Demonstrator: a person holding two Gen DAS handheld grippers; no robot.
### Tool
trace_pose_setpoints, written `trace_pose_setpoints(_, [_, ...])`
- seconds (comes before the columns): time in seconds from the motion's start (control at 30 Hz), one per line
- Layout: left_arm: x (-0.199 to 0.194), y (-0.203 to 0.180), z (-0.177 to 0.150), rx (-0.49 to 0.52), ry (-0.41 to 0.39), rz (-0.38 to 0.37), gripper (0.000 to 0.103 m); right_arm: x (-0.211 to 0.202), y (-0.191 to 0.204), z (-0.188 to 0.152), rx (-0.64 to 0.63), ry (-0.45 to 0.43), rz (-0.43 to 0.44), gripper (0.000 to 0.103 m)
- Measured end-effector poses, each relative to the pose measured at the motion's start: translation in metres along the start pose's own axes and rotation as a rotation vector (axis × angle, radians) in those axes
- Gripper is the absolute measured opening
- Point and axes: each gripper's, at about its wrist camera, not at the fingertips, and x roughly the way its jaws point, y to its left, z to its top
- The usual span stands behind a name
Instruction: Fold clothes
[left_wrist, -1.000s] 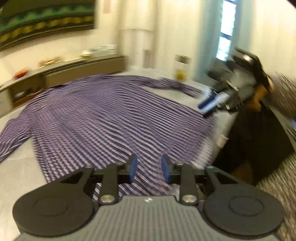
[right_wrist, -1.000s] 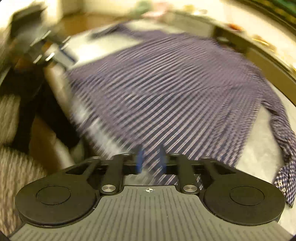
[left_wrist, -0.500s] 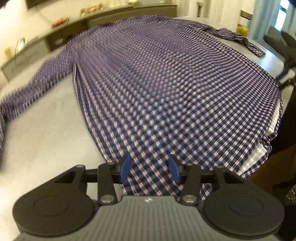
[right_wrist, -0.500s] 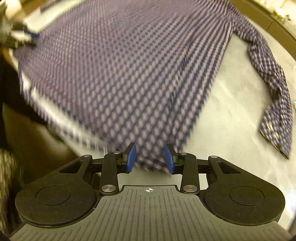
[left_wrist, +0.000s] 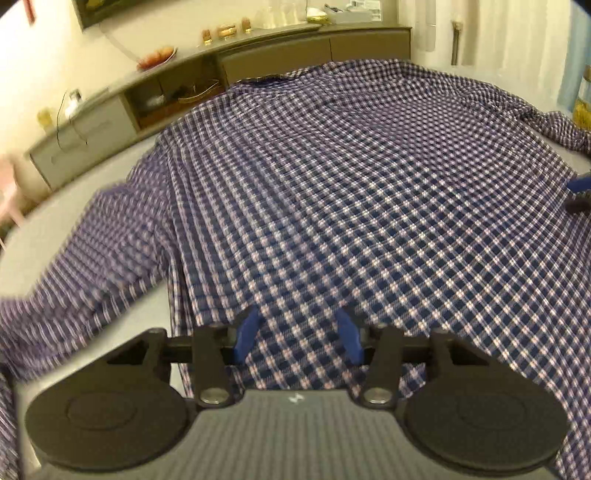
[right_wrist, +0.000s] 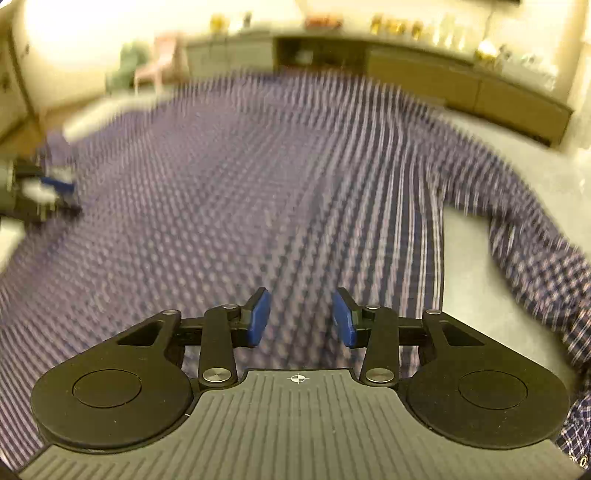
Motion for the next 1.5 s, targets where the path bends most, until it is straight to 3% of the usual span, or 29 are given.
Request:
trace_pose_setpoints(0.1, [-0.014,0.013,-0.02,-0.039,0.038,-0.073,0.05,0.003,-0.002,-0.017,-0.044,0.082,0.014,0.04])
trace_pose_setpoints(0.27, [-0.049,0.016,-0.062,0.003,0.083,-0.044,0.055,-0.024,0.007,-0.056,-0.091,0.122,0.055,0.041])
trace_pose_setpoints(0.4, [-0.065,0.004,-0.069,0.083,0.157,-0.04,0.05,-0.046,0.012,-0.076,-0.143,0.219,0.105,0.049])
trace_pose_setpoints(0.43, [-0.071,-0.004,-0.064,0.131,0.152,-0.03,0.045,-0.051,0.016,-0.078,-0.18,0.265,0.129,0.055])
trace_pose_setpoints(0.47, [-0.077,-0.012,-0.052,0.151,0.101,-0.039,0.045,-0.056,0.02,-0.081,-0.217,0.31,0.152,0.053])
trace_pose_setpoints(0.53, [-0.09,-0.028,-0.027,0.188,-0.004,-0.057,0.05,-0.051,0.026,-0.062,-0.272,0.289,0.115,0.052])
trace_pose_setpoints(0.57, [-0.091,-0.037,-0.009,0.192,-0.061,-0.069,0.057,-0.048,0.029,-0.052,-0.298,0.277,0.097,0.053])
trace_pose_setpoints(0.67, [-0.077,-0.066,0.041,0.23,-0.187,-0.083,0.065,-0.018,0.026,0.02,-0.239,0.111,0.034,0.055])
trace_pose_setpoints(0.77, [-0.031,-0.092,0.075,0.231,-0.16,-0.089,0.06,0.034,0.014,0.091,-0.132,-0.038,-0.043,0.056])
trace_pose_setpoints(0.8, [-0.032,-0.098,0.067,0.249,-0.153,-0.105,0.058,0.056,0.007,0.114,-0.093,-0.068,-0.072,0.056])
trace_pose_setpoints(0.9, [-0.035,-0.117,0.042,0.303,-0.134,-0.157,0.054,0.129,-0.013,0.165,0.028,-0.068,-0.169,0.054])
trace_pose_setpoints(1.0, [-0.038,-0.136,0.016,0.357,-0.114,-0.209,0.045,0.18,-0.062,0.178,0.156,-0.009,-0.23,0.051])
trace_pose_setpoints(1.03, [-0.039,-0.142,0.007,0.375,-0.107,-0.227,0.036,0.197,-0.079,0.183,0.199,0.011,-0.25,0.047])
trace_pose_setpoints(1.07, [-0.04,-0.148,-0.001,0.393,-0.1,-0.244,0.034,0.208,-0.099,0.183,0.244,0.027,-0.252,0.056])
trace_pose_setpoints(1.13, [-0.042,-0.161,-0.018,0.429,-0.087,-0.279,0.034,0.215,-0.131,0.18,0.323,-0.002,-0.315,0.058])
trace_pose_setpoints(1.2, [-0.028,-0.135,0.01,0.382,-0.101,-0.237,0.034,0.221,-0.164,0.184,0.37,-0.008,-0.446,0.059])
trace_pose_setpoints(1.3, [-0.007,-0.096,0.053,0.309,-0.122,-0.171,0.038,0.224,-0.178,0.193,0.367,0.043,-0.501,0.056])
trace_pose_setpoints(1.33, [0.0,-0.083,0.067,0.285,-0.129,-0.15,0.044,0.218,-0.176,0.197,0.376,0.027,-0.487,0.045])
trace_pose_setpoints(1.37, [0.007,-0.07,0.082,0.26,-0.136,-0.128,0.057,0.208,-0.166,0.198,0.389,-0.013,-0.433,0.045])
trace_pose_setpoints(1.4, [0.014,-0.056,0.096,0.236,-0.143,-0.106,0.062,0.197,-0.156,0.2,0.402,-0.053,-0.378,0.047])
trace_pose_setpoints(1.43, [0.021,-0.043,0.11,0.211,-0.149,-0.084,0.065,0.187,-0.146,0.201,0.413,-0.092,-0.323,0.05])
trace_pose_setpoints(1.5, [0.036,-0.017,0.139,0.163,-0.163,-0.041,0.064,0.19,-0.11,0.208,0.342,-0.076,-0.203,0.054])
